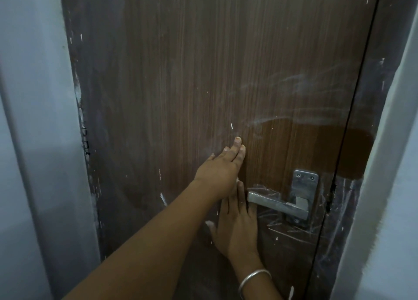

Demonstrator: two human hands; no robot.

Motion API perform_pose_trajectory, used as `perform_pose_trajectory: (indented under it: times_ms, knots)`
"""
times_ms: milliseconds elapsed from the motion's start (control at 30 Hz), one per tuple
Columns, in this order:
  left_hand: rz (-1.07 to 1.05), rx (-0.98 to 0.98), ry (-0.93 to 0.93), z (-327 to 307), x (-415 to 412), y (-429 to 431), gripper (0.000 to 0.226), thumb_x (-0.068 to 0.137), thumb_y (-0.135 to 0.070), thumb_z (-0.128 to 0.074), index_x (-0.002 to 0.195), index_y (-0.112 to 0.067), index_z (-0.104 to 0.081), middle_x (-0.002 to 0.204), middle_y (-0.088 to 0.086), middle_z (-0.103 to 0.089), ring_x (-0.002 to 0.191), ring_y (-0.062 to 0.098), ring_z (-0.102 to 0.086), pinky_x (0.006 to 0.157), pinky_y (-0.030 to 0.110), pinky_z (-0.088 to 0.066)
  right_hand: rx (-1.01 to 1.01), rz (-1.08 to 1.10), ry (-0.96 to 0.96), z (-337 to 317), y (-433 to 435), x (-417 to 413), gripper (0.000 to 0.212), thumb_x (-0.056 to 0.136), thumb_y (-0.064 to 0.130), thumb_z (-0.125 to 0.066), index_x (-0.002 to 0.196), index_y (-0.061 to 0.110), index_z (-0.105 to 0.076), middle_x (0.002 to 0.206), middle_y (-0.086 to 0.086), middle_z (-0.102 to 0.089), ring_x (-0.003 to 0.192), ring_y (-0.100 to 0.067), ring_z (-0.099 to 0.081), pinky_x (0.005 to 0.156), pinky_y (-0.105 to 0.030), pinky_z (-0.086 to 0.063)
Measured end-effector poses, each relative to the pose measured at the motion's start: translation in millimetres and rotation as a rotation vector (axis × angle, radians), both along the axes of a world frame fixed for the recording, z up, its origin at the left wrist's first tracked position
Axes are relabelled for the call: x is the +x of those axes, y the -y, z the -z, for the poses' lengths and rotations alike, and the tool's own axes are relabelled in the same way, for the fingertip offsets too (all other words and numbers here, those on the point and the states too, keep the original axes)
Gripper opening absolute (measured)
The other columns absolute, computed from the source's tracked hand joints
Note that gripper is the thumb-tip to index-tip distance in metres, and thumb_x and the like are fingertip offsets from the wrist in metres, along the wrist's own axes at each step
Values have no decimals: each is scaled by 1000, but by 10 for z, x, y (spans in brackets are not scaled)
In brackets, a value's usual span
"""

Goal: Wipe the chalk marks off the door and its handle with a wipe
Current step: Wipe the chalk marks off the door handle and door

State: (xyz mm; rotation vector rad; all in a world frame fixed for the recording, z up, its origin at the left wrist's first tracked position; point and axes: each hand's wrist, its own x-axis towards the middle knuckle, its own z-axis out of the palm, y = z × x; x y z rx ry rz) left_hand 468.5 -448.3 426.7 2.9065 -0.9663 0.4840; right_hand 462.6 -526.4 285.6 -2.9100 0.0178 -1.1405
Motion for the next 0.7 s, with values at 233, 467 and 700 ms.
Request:
perform_pose_trajectory:
  times_ms: [233,467,700]
  knots:
    - [-11,1,24,24,17,16,85,88,5,-46,149,-14,9,155,2,26,147,24,-1,117,43,-13,83,184,122,5,161,-168,92,77,52,-47,143,-5,-16,149,-26,-21,138,-39,-17,109,-54,-14]
    - [-2,-10,16,7,-24,19,78,91,1,-42,149,-14,8,156,2,24,147,24,-1,118,42,-12,-33,78,42,8,244,-108,102,70,47,-69,145,0,-20,152,-22,-22,140,-31,-18,109,-52,-19]
    - [4,-18,36,26,-9,14,80,90,3,-43,149,-14,8,156,3,23,147,24,-1,117,42,-13,135,291,115,9,315,-237,85,79,51,-37,138,-10,-31,143,-33,-32,135,-42,-29,111,-53,-11]
